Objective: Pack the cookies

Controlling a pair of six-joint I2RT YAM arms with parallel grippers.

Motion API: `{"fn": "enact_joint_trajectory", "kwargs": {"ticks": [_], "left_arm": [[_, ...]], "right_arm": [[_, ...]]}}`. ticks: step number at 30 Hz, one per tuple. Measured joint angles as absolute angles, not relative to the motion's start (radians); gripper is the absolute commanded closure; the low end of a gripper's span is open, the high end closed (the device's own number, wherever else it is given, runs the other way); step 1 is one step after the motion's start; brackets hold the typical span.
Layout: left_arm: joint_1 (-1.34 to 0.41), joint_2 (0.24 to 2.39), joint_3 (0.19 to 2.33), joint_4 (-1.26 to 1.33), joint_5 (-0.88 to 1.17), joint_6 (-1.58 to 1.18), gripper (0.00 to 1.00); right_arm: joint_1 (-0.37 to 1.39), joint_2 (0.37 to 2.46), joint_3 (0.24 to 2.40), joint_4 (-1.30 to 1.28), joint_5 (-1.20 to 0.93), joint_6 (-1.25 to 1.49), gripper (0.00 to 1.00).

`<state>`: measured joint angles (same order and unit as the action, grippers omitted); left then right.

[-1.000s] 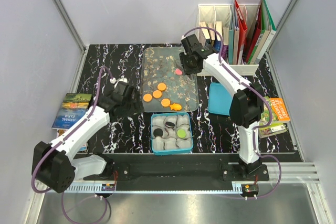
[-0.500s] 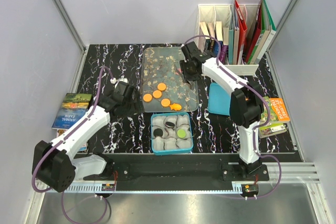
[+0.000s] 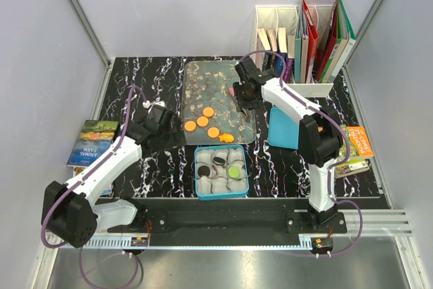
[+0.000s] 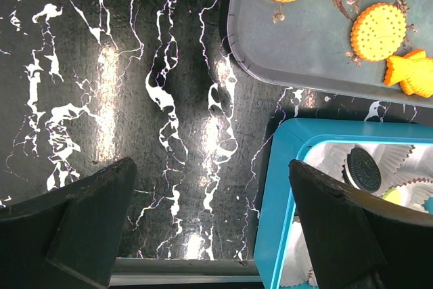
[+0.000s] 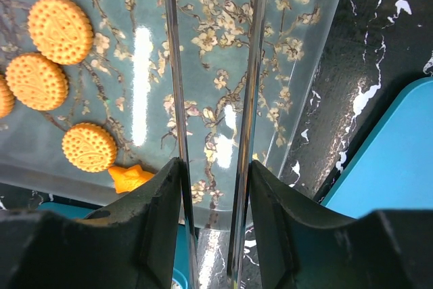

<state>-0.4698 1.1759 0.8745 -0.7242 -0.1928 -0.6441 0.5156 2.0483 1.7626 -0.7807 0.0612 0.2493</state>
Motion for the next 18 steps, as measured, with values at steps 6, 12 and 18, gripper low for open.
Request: {"fn": "enact_joint_trajectory", "kwargs": {"ticks": [6, 12, 18], "left_arm": [[-0.47, 1.181, 0.875, -0.724, -0.19, -0.644, 0.01], [-0.47, 1.181, 0.875, -0.724, -0.19, -0.644, 0.01], [-0.47, 1.181, 0.875, -0.724, -0.19, -0.644, 0.01]], "right_arm": [[0.516, 2.019, 1.762, -0.776, 0.049, 0.259, 0.52], [0.52, 2.017, 1.762, -0.775, 0.037, 0.26, 0.53], [0.525, 2.017, 1.762, -0.776, 0.033, 0.26, 0.57]]}}
